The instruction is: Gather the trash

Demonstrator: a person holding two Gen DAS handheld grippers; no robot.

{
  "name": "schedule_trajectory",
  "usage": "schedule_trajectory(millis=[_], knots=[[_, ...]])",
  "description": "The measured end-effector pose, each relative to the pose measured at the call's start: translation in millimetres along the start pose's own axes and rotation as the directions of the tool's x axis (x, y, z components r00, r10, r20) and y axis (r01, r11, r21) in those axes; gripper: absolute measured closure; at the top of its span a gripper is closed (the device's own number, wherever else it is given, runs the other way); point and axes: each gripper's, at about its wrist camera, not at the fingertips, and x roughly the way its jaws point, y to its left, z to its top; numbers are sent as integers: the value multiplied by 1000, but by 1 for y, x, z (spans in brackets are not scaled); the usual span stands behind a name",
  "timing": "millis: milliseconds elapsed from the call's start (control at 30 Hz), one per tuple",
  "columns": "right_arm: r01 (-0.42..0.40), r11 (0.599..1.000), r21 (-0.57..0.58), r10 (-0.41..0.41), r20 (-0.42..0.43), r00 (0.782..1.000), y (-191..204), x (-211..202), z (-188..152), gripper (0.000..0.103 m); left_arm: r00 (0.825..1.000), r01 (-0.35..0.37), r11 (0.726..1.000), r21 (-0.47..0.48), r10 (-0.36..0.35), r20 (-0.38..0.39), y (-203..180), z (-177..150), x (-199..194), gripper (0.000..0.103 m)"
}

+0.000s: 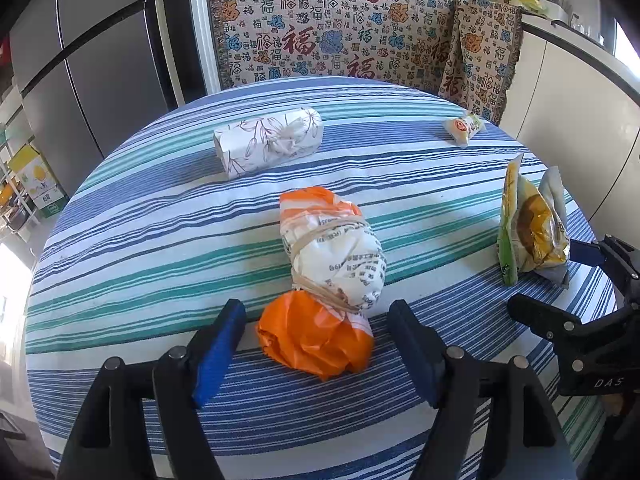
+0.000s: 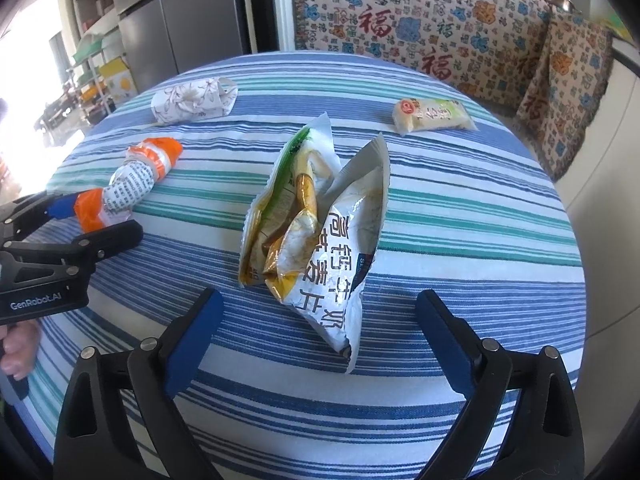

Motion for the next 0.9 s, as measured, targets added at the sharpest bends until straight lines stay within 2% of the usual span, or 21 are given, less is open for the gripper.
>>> schedule_trajectory(millis=[133,233,367,500,600,667,700,733,800,900], knots=[[-27,999,36,26,14,1000,-7,-4,-3,6,998,69,998,12,-69,1,6,-5,-8,27],[-89,990,106,88,15,996,-20,-15,-11,6,991,133,991,-5,-133,8,14,-10,-21,27],[-126,976,178,127,5,992,-38,-29,-8,7,978,207,978,-24,-207,20,10,3,-33,27],[-140,970,198,142,7,990,-37,-37,17,9,987,163,987,-3,-163,-11,-6,25,-23,27],[-123,977,174,130,-28,991,-27,-30,35,9,993,104,995,0,-104,-46,-8,34,-7,27],[-92,985,146,103,-72,992,-19,-18,42,10,994,89,996,-9,-90,-66,-8,37,1,30],[-89,986,139,101,-88,991,-16,-12,45,13,994,89,996,-14,-90,-67,-8,37,2,34],[-88,987,137,102,-100,990,-15,-7,44,18,993,96,995,-16,-97,-67,-8,37,2,58],[-90,986,137,108,-130,986,-13,0,44,62,992,107,994,-28,-108,-59,-6,35,0,57],[-88,988,123,101,-106,989,-12,-9,42,75,995,95,995,-11,-95,-19,-8,33,-11,58]])
